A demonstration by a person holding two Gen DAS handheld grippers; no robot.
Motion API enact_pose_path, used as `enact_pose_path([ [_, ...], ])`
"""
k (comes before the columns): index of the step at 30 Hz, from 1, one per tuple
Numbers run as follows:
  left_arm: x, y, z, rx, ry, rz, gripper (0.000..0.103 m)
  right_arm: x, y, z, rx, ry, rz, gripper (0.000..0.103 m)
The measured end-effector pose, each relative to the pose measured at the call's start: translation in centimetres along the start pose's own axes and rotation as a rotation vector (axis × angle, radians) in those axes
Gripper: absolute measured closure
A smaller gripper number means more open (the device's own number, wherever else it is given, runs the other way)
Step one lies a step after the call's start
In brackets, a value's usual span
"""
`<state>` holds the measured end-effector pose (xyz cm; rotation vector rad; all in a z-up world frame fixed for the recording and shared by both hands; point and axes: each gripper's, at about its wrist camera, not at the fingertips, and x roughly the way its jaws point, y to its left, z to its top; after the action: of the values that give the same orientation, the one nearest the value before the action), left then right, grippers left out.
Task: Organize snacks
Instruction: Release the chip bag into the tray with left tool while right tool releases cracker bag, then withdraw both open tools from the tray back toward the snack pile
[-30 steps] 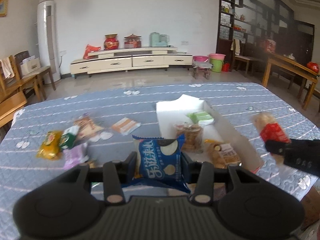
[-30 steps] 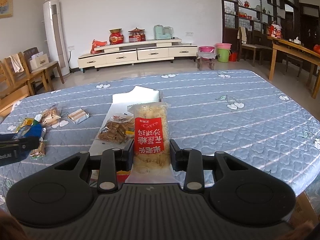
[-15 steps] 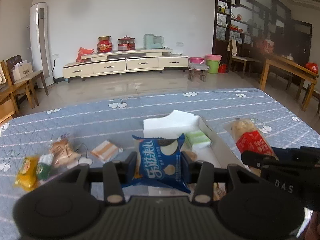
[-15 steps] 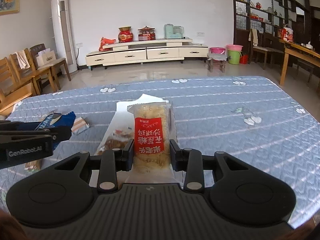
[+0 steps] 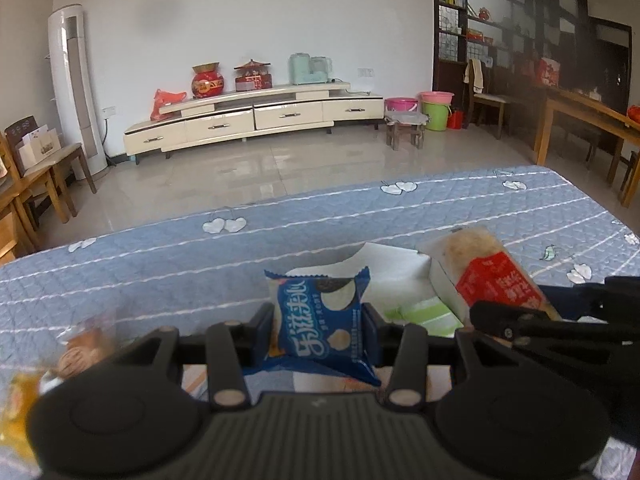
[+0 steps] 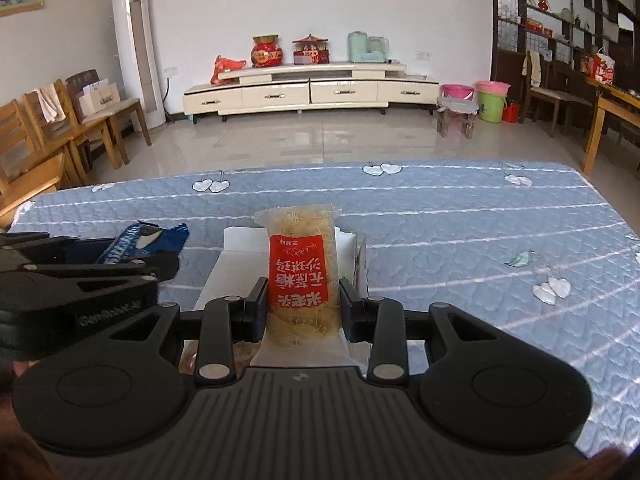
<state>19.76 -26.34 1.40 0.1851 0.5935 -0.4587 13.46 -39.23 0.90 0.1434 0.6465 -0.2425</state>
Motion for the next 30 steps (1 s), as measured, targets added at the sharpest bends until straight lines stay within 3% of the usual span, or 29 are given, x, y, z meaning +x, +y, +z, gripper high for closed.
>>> enact_pose_path([
  [6,2.5,0.2,0.6,-0.030,0.014,-0.023,0.059,1.8,-0.1,0.4,-0.014,0.018,-0.003,0.060],
  [9,3.6,0.6,0.7,-0.077,0.025,-0.070,0.058,2.0,0.2,0.1,-0.015,0.019,0.007,0.060],
  [13,3.9,1.0,0.7,-0.107,0.020,-0.091,0.036,1.6,-0.2,0.0,-0.012,-0.003,-0.034,0.045],
  [20,1.4,2.3,0.8,-0.129,0.017,-0.068,0.036,-1.9,0.0,-1.1,-0.008,-0.029,-0.064,0.043],
  [22,0.3,2.8,0.8,-0.131,0.010,-0.048,0.036,-3.4,0.5,-1.5,-0.036,-0.043,-0.082,0.036],
  [26,-2.5,3.5,0.4,-0.128,0.007,-0.012,0.036,-5.8,1.6,-2.1,-0.039,-0.054,-0.066,0.035],
  [30,-5.5,4.2,-0.4,-0.118,-0.009,0.030,0.036,-7.4,2.8,-2.1,-0.025,-0.055,-0.046,0.025],
])
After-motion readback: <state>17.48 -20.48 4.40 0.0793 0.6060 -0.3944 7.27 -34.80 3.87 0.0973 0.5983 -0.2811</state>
